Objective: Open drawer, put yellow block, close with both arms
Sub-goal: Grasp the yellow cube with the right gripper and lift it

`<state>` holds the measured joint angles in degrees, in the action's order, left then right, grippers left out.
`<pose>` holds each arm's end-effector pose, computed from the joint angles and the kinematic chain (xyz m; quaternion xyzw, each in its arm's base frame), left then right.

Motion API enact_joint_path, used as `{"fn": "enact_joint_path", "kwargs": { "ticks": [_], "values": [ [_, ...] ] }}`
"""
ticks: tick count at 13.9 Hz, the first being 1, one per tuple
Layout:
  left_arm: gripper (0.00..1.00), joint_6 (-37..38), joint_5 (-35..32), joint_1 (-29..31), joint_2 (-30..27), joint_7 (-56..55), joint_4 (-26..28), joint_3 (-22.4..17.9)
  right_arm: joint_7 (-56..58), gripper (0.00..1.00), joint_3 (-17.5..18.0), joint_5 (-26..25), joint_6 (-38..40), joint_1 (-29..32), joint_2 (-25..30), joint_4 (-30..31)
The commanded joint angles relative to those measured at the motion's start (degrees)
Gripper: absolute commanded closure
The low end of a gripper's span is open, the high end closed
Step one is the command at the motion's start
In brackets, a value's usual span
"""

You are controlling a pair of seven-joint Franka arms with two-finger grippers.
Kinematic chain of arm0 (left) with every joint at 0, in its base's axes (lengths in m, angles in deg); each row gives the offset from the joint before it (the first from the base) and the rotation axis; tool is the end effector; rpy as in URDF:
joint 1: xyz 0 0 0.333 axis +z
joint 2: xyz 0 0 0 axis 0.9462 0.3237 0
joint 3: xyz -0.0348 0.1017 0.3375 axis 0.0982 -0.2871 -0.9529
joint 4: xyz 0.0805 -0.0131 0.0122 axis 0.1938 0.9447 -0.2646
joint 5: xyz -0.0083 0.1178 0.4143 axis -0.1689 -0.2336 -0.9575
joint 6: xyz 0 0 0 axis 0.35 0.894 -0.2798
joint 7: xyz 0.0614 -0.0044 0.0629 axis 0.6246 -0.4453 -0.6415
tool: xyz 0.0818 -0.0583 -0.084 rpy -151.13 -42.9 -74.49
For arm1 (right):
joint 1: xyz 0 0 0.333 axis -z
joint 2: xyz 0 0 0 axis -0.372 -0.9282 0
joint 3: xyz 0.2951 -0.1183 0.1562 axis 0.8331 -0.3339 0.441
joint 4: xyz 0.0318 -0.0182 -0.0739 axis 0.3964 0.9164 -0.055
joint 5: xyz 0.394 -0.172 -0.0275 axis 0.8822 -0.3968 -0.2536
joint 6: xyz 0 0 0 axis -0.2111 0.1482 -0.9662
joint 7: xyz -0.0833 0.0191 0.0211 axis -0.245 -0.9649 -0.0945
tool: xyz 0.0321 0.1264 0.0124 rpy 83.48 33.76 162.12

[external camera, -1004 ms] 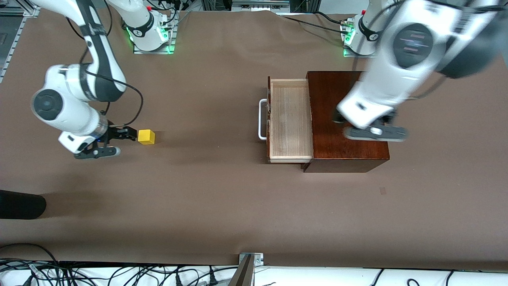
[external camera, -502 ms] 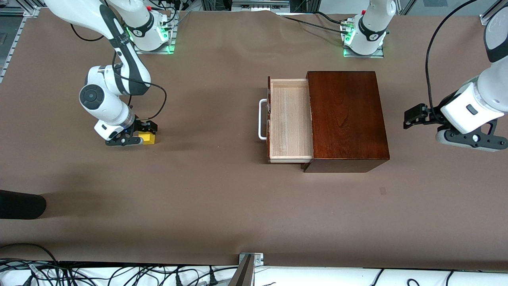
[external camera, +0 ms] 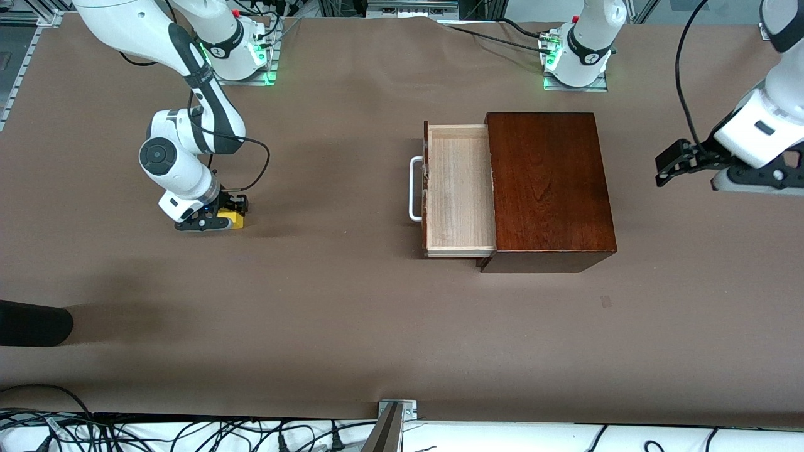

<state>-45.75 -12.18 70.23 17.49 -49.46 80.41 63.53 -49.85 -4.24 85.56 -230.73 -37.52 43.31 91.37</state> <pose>0.6022 -0.0334 0.5985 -0.9991 0.0298 -0.0189 0.0230 0.5493 0.0729 0.1666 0.9989 0.0437 -0.0061 0.0177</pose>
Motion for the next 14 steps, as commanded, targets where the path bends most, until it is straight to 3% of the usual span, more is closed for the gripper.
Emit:
{"fn": "enact_joint_path", "kwargs": {
  "ticks": [1,2,5,8,11,14],
  "values": [
    [0.0,-0.22,1.22,-0.87,-1.5,0.26,2.02,-0.79,1.26,1.0,0.02,0.34,5.87,0.04,1.18,-5.08],
    [0.0,-0.13,1.22,-0.78,-1.49,-0.26,1.92,-0.79,1.78,1.0,0.2,0.07,10.34,-0.05,1.62,-8.77],
    [0.0,0.05,1.22,-0.78,-1.49,-0.35,1.92,-0.7,1.79,1.0,5.8,0.07,27.13,-0.05,1.36,-22.47],
    [0.0,0.05,1.22,-0.78,-1.49,-0.26,1.92,-0.62,3.01,1.0,11.61,-0.1,36.02,-1.88,1.01,-33.29],
    [0.0,-0.04,1.31,-0.78,-1.41,-0.18,1.92,-0.7,6.34,1.0,12.77,-0.28,38.52,-10.91,-0.83,-41.04],
    [0.0,-0.04,1.39,-0.78,-1.41,-0.18,1.92,-0.62,8.47,1.0,12.77,-4.49,38.25,-21.73,-6.26,-50.16]
  ]
}}
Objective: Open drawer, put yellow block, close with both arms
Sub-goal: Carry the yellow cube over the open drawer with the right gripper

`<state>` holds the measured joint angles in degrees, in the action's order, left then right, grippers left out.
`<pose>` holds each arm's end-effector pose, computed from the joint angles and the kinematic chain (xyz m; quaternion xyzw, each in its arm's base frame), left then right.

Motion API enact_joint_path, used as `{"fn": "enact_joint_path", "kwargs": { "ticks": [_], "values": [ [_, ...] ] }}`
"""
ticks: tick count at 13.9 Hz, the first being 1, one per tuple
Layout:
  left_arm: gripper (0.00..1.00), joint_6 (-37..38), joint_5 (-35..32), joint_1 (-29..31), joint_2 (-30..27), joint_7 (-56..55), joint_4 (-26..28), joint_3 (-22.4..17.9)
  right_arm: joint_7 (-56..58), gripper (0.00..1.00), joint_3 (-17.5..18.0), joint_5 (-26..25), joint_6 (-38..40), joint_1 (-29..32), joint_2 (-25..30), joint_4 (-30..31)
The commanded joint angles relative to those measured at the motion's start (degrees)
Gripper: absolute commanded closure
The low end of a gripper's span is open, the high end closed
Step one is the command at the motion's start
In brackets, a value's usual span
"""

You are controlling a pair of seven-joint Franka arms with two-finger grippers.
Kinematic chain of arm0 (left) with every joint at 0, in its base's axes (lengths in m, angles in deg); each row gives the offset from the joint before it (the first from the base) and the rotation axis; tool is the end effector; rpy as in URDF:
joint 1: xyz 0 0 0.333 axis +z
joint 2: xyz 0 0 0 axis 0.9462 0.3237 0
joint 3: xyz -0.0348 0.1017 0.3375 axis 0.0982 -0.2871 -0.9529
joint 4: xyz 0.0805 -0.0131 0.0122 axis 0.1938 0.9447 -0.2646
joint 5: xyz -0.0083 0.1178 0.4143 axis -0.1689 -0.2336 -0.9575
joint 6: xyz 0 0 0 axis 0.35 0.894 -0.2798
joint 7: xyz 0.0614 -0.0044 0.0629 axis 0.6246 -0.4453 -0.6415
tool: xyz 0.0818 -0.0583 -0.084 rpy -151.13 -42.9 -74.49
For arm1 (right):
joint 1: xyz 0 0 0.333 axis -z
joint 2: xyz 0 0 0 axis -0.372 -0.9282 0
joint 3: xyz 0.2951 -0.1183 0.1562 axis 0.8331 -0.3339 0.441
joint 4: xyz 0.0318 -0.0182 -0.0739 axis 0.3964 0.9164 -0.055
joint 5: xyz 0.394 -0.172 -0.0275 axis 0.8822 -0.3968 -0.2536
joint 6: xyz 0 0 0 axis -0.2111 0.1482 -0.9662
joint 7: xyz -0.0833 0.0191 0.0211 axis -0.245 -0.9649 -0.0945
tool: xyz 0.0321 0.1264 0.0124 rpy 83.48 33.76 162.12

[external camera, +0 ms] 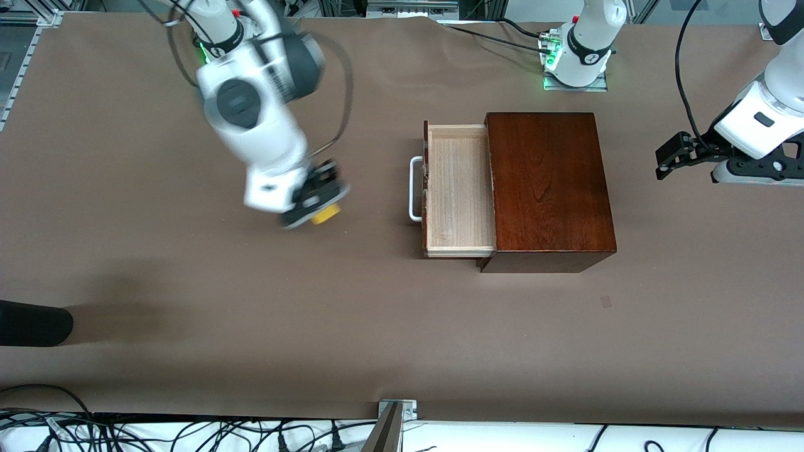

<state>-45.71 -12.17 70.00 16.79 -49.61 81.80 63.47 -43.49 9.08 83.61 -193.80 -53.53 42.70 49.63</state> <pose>0.5966 -0.0349 0.5931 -0.9992 0.0301 -0.0126 0.0234 0.5805 0.4308 0.4291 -0.9351 -0.3530 -0.0227 0.0220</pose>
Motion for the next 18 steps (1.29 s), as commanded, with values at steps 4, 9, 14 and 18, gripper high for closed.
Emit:
{"fn": "enact_joint_path", "kwargs": {
  "ticks": [4,9,14,18],
  "values": [
    [0.0,-0.08,1.3,-0.56,-0.71,0.06,0.54,-0.65,2.29,1.0,-0.56,-7.81,1.24,-17.24,-13.21,-19.69],
    [0.0,0.01,1.39,-0.56,-0.71,-0.03,0.54,-0.64,7.9,1.0,-0.65,-12.92,0.45,-22.8,-18.5,-23.93],
    [0.0,0.01,1.39,-0.56,-0.71,0.06,0.54,-0.56,11.34,1.0,-0.65,-12.75,0.45,-22.8,-22.01,-23.31],
    [0.0,0.44,1.39,-0.56,-0.71,0.67,0.62,-0.56,12.93,1.0,-0.65,-12.83,0.44,-22.62,-24.48,-23.23]
  ]
}}
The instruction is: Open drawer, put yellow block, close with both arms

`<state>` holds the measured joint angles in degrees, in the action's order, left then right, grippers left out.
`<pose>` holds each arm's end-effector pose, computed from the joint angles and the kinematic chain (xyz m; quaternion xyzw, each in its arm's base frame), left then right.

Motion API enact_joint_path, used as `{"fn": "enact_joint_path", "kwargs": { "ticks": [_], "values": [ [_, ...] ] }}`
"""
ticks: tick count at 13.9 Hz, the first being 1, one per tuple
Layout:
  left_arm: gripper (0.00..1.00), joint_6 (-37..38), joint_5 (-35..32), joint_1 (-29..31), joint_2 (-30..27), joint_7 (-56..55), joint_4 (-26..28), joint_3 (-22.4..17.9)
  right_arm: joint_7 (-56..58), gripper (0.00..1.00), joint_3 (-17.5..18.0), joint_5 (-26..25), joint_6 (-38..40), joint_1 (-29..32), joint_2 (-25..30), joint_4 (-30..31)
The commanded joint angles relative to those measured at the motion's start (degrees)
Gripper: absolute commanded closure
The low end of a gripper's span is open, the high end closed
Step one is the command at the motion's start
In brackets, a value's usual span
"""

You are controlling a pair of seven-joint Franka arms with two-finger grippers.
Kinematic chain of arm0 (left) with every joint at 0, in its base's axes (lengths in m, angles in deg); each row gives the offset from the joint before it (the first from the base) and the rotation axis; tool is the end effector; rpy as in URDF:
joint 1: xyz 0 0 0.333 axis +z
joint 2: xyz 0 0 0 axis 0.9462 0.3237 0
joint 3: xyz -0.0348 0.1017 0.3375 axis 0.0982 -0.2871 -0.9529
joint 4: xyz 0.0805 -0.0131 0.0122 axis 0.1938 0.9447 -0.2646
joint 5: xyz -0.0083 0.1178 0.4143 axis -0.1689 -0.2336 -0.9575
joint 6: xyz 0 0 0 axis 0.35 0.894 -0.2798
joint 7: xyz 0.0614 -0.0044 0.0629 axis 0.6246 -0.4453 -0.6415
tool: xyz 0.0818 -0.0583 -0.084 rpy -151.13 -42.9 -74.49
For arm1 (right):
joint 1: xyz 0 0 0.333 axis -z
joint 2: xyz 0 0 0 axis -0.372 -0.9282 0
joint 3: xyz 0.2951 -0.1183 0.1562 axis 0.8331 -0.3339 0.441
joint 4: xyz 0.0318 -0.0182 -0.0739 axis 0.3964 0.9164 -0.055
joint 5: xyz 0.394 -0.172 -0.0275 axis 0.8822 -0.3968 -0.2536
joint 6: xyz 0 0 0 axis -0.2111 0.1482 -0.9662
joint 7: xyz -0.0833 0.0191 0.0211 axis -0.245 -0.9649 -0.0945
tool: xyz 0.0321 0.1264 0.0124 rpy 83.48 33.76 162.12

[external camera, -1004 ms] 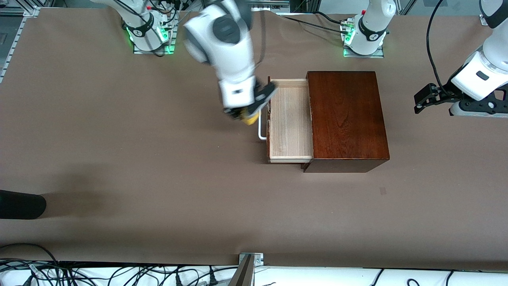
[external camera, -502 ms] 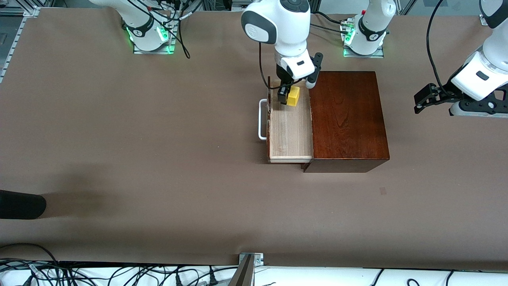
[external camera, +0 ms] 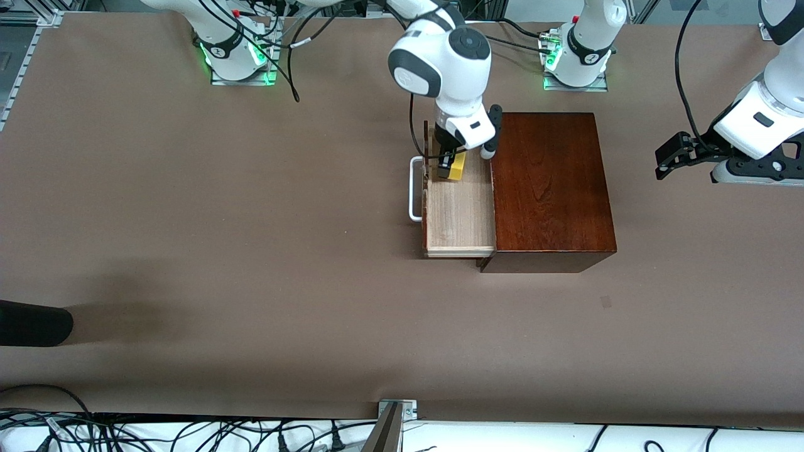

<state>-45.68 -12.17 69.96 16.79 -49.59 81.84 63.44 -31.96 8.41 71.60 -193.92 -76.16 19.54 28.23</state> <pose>0.5964 -0.0350 0.5927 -0.9992 0.0303 -0.0119 0.0234 0.4499 0.6849 0.3100 0.7711 0.6329 0.0385 0.0586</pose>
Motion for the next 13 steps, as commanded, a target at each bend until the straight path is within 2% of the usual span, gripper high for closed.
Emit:
{"fn": "enact_joint_path", "kwargs": {
  "ticks": [1,6,8,9,10,12,13],
  "values": [
    [0.0,0.95,1.39,-0.52,-0.71,0.66,0.5,-0.53,1.92,1.0,-0.06,-0.83,0.57,0.26,-1.5,-1.22],
    [0.0,1.48,1.39,-0.78,-0.62,0.75,0.5,-0.44,4.03,1.0,-0.42,-0.91,-0.05,0.53,-1.94,0.28],
    [0.0,4.27,1.39,-1.13,-0.71,0.92,0.24,-0.27,4.12,0.98,-0.42,-0.83,-0.14,1.14,-1.85,0.2],
    [0.0,6.38,1.39,-1.22,-0.71,0.93,-0.63,-0.26,4.12,0.17,-0.42,-0.74,-0.14,1.4,-1.68,-0.15],
    [0.0,8.05,1.39,-1.31,-0.71,1.01,-1.08,-0.18,3.86,0.0,-0.42,-0.65,-0.31,1.67,-1.59,-0.68],
    [0.0,10.0,2.26,-1.57,-0.8,4.59,-1.17,1.14,3.51,0.0,-0.42,-0.13,0.65,1.67,-0.63,-2.43],
    [0.0,11.22,4.36,-1.57,-0.71,10.27,-1.17,1.06,3.42,0.0,-0.59,0.49,1.0,1.67,0.16,-2.62]
  ]
}}
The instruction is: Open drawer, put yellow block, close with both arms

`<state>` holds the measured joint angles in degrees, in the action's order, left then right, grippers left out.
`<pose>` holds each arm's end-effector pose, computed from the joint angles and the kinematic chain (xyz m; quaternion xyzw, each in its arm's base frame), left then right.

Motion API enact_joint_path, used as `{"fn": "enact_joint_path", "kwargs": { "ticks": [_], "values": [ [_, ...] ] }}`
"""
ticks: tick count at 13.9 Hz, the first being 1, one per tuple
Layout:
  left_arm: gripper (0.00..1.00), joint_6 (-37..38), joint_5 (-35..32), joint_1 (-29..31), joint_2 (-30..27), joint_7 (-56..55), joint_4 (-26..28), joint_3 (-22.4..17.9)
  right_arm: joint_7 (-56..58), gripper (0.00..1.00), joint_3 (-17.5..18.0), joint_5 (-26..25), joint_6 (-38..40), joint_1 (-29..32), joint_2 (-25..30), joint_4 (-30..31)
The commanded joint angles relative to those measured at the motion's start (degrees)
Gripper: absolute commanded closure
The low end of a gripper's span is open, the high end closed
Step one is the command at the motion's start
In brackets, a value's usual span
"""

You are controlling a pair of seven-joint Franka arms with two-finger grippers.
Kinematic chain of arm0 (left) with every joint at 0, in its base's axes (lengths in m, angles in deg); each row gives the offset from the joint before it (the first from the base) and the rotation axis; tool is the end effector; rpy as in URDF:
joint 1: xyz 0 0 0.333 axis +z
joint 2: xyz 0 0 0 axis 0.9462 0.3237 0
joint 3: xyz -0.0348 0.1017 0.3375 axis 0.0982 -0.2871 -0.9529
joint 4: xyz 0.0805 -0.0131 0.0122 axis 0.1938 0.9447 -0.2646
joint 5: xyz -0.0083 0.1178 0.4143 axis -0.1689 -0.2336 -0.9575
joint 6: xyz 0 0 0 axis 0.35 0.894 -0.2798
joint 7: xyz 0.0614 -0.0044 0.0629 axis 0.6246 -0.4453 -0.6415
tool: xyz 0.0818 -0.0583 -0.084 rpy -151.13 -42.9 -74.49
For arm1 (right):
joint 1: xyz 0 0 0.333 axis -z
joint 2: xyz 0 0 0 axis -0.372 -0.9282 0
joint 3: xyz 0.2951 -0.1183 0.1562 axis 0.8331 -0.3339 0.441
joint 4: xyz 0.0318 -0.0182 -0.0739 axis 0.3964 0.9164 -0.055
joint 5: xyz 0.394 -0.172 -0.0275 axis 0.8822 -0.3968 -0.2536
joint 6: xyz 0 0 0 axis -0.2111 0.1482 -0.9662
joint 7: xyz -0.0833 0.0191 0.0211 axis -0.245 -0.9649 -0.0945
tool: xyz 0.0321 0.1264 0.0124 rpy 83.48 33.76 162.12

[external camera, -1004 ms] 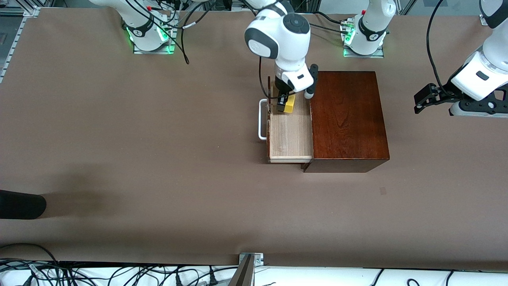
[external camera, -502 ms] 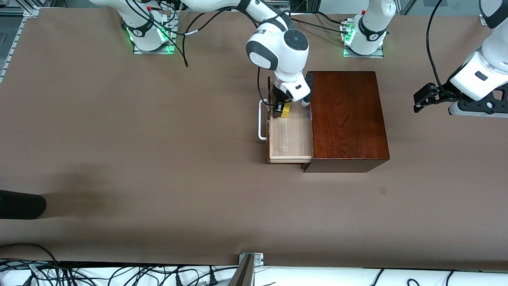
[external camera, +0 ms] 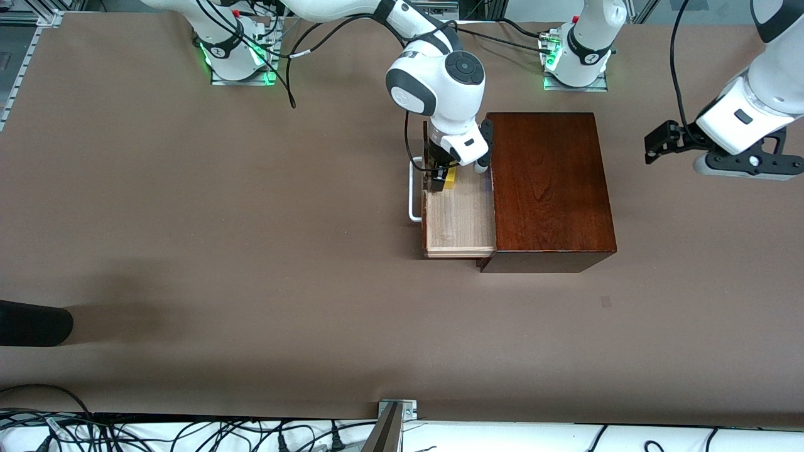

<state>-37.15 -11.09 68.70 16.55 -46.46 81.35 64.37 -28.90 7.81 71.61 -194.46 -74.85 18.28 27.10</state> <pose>0.5743 -0.0576 0.5873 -0.9955 0.0742 0.0565 0.0167 0.4735 0.6748 0.3026 0.7636 0.6415 0.0399 0.0617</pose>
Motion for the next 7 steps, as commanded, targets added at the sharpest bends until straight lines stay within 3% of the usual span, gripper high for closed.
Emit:
{"fn": "enact_joint_path", "kwargs": {
  "ticks": [1,4,7],
  "values": [
    [0.0,3.49,4.87,-0.4,-0.29,13.98,-0.68,0.13,0.36,0.0,-0.25,1.44,1.89,0.54,2.73,-1.57],
    [0.0,3.67,5.23,-0.4,0.93,27.02,-0.77,0.13,0.18,0.0,-0.16,2.5,4.08,3.69,8.44,-1.48],
    [0.0,9.1,6.2,-0.75,3.83,34.95,-3.74,0.48,0.44,0.0,-3.05,2.77,7.25,8.52,14.59,-1.48]
  ]
}}
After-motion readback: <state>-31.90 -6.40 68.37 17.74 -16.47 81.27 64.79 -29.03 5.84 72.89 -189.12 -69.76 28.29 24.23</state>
